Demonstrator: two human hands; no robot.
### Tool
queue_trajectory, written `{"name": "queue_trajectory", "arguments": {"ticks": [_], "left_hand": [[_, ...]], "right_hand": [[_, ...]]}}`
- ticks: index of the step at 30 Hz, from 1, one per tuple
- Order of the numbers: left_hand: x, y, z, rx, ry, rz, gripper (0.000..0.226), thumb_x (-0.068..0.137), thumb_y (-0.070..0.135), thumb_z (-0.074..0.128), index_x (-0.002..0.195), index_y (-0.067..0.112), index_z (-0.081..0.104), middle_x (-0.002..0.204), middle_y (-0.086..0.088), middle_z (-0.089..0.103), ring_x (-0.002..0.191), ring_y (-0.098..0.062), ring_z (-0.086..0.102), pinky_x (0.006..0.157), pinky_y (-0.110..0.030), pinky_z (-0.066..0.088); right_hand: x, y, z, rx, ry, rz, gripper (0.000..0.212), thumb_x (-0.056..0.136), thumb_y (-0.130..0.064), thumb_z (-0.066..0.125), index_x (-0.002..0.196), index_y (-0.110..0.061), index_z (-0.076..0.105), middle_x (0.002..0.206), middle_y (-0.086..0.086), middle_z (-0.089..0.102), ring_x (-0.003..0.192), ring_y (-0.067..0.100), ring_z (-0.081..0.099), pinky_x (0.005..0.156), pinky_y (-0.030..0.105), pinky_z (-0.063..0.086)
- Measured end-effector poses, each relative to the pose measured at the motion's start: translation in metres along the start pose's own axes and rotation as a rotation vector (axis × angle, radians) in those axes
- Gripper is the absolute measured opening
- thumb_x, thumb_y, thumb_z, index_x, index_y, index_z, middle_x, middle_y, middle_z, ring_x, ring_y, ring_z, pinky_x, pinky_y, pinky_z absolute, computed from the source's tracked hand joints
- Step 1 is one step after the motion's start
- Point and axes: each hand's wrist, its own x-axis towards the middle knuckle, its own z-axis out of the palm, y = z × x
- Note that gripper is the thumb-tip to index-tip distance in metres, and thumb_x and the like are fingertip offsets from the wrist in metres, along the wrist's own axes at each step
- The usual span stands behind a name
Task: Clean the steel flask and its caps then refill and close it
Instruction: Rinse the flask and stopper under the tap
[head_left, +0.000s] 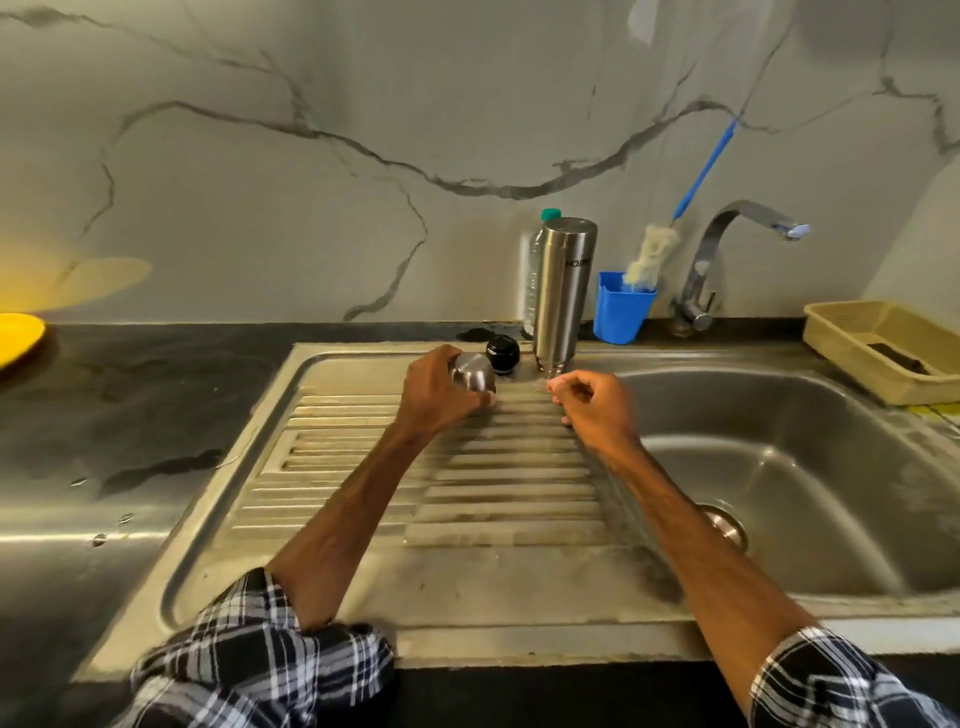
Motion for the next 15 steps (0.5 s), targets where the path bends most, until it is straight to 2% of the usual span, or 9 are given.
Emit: {"name": "queue_trajectory", "arguments": {"ticks": [4,7,8,13,15], "left_hand": [[0.031,-0.005,0.0,0.009,0.045,-0.089,0.066,0.066,0.027,0.095,0.121,0.008,0.065,0.108,-0.006,0.071,0.089,-0.017,0.062,0.077,-0.028,0.053],[0.052,-0.009,0.006,0.04,0.032,-0.136,0.07,0.062,0.028,0.096,0.122,0.008,0.065,0.112,-0.006,0.07,0.092,-0.018,0.062,0.075,-0.027,0.05],[0.058,-0.011,0.008,0.063,0.02,-0.142,0.069,0.063,0.027,0.096,0.121,0.008,0.065,0.113,-0.006,0.07,0.092,-0.018,0.061,0.075,-0.028,0.049],[0.073,-0.02,0.022,0.121,-0.027,-0.155,0.069,0.066,0.02,0.093,0.126,0.008,0.061,0.12,-0.011,0.068,0.105,-0.026,0.065,0.087,-0.037,0.057],[0.076,-0.021,0.025,0.134,-0.032,-0.147,0.069,0.067,0.018,0.093,0.127,0.007,0.061,0.12,-0.012,0.068,0.106,-0.028,0.065,0.089,-0.04,0.058]], "right_hand": [[0.001,0.008,-0.004,-0.06,0.078,-0.071,0.011,0.094,-0.023,0.067,0.101,-0.017,0.074,0.09,-0.006,0.072,0.083,0.007,0.068,0.079,0.031,0.06],[0.003,0.012,-0.006,-0.121,0.116,-0.1,0.012,0.094,-0.023,0.068,0.103,-0.018,0.074,0.093,-0.007,0.072,0.083,-0.002,0.063,0.073,0.007,0.049],[0.003,0.012,-0.007,-0.135,0.121,-0.108,0.012,0.094,-0.022,0.068,0.103,-0.018,0.074,0.093,-0.007,0.071,0.083,-0.004,0.062,0.069,0.002,0.045],[0.007,0.019,-0.008,-0.127,0.14,-0.12,0.009,0.093,-0.019,0.069,0.1,-0.017,0.073,0.09,-0.009,0.07,0.082,-0.004,0.062,0.065,0.002,0.044],[0.008,0.022,-0.009,-0.116,0.157,-0.124,0.008,0.092,-0.019,0.07,0.099,-0.018,0.074,0.089,-0.009,0.071,0.083,-0.002,0.064,0.069,0.005,0.047]]}}
